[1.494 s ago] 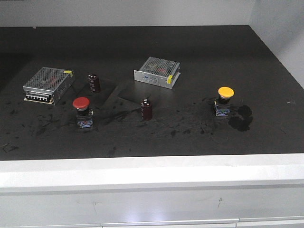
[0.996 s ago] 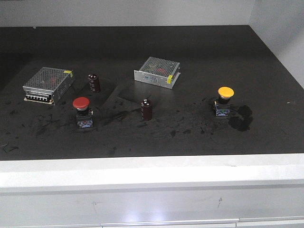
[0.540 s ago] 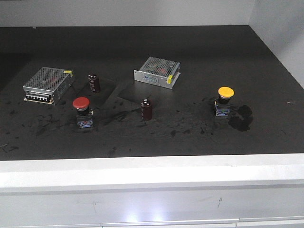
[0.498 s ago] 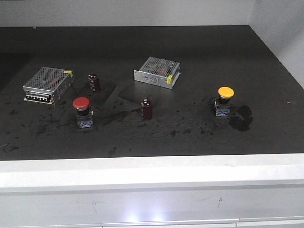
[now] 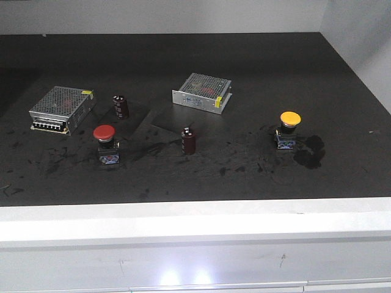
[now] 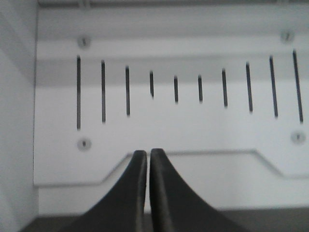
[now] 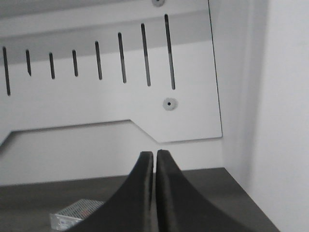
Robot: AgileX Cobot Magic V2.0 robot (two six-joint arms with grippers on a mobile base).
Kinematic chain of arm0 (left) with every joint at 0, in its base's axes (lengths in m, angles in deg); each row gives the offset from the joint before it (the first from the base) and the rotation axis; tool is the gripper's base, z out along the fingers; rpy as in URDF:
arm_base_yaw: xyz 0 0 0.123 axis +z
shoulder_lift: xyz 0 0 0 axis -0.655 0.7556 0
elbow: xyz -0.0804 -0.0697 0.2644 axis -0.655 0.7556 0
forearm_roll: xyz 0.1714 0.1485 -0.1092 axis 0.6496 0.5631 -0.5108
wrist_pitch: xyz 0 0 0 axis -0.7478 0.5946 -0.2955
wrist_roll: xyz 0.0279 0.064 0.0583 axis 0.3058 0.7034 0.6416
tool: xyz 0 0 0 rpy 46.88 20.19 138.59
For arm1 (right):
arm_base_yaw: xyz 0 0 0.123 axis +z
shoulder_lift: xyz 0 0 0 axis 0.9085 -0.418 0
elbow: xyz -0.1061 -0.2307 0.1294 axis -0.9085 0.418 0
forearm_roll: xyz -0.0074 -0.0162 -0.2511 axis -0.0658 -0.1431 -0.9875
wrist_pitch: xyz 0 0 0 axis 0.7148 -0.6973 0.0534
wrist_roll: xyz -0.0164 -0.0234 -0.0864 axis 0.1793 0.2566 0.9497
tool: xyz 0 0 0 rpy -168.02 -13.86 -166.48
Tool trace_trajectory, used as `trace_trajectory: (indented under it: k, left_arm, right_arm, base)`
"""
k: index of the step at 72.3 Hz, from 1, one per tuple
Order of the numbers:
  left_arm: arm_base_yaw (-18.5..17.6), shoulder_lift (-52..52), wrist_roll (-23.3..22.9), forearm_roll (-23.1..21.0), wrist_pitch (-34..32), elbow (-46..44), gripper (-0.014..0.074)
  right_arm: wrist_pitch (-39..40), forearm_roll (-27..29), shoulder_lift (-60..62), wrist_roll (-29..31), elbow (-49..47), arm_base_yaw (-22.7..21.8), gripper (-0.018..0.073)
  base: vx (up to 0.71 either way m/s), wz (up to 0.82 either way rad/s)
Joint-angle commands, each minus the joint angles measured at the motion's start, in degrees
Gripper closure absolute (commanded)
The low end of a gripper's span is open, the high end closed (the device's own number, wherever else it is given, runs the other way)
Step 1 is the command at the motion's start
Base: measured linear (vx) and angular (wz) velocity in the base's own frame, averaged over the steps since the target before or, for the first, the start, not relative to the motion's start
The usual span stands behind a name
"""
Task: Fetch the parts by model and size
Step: 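Move the left gripper toward the red-capped push-button switch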
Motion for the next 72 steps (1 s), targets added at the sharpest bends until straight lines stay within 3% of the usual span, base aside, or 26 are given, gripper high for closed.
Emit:
trace_trajectory:
  k: [1,9,19,35,58,72]
  left_arm:
    - [-0.39,9.25,-0.36,-0.41,6.40,-9.18,0.0602]
    - [-0.39,16.22,-2.51,-0.36,18.23,-15.55,0.0602]
    - [-1.06,21.26,-2.46,-0.29,25.74,-17.04,0.0602]
    - [-3.37,25.86,-2.46,-0.35,25.80,-17.04,0.0602]
    - [-3.83,30.55,-2.46,-1.70,27.88,-17.04,0.0597]
    - [-3.90,30.61,-2.46,-1.85,27.87,-17.04,0.0516]
  right_arm:
    - [-0.75,-2.09,-6.95,0.16,-8.39,-0.17,0.0569]
    - [-4.80,-2.09,-13.79,0.28,-15.57,-0.17,0.0569]
    - [-16.41,-2.09,-22.62,3.31,-22.95,-0.17,0.0569]
    - [-26.92,-0.17,-33.60,4.06,-24.81,-0.17,0.0569]
    - [-24.58,1.45,-40.03,4.90,-24.86,-0.17,0.0560]
    - [-23.68,4.45,-41.40,9.17,-24.98,0.81,0.0435]
  base:
    - [0.00,0.00]
    - [0.00,0.00]
    - [0.00,0.00]
    - [0.00,0.00]
    - [0.00,0.00]
    - [0.00,0.00]
